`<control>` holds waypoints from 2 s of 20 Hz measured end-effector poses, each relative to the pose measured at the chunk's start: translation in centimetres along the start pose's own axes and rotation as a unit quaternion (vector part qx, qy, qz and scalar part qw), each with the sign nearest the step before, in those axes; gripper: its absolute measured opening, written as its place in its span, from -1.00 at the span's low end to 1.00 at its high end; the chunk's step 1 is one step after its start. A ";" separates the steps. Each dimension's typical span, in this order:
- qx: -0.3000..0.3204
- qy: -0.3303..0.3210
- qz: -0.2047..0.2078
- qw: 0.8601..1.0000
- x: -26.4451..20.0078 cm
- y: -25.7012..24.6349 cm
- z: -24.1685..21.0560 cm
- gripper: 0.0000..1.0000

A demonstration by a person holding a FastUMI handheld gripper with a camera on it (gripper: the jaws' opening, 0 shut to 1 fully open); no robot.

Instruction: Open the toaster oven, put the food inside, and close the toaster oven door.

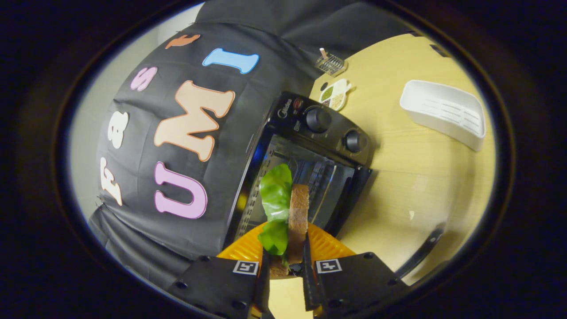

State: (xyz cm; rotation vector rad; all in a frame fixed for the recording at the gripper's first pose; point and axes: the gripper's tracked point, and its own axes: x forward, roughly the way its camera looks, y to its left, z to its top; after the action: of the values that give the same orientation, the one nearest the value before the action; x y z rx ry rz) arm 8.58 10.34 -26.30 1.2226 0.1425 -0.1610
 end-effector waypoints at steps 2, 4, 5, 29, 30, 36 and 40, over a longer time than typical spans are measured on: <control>-0.002 -0.008 0.001 1.000 1.2 0.2 -0.3 -0.34; -0.007 -0.017 0.002 1.000 2.5 0.3 -0.4 -0.34; -0.010 -0.021 0.001 1.000 3.0 0.4 -0.5 -0.34; -0.193 -0.074 -0.114 0.972 5.8 -1.6 2.0 0.67; -0.209 -0.069 -0.126 0.967 5.3 -2.0 2.1 0.77; -0.283 -0.054 -0.159 0.944 0.2 -1.0 1.7 0.99; -0.359 0.000 -0.205 0.911 -4.8 -1.7 -0.4 1.00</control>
State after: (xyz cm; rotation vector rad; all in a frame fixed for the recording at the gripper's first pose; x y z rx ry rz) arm 3.49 10.39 -27.07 0.4427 0.4194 -0.4329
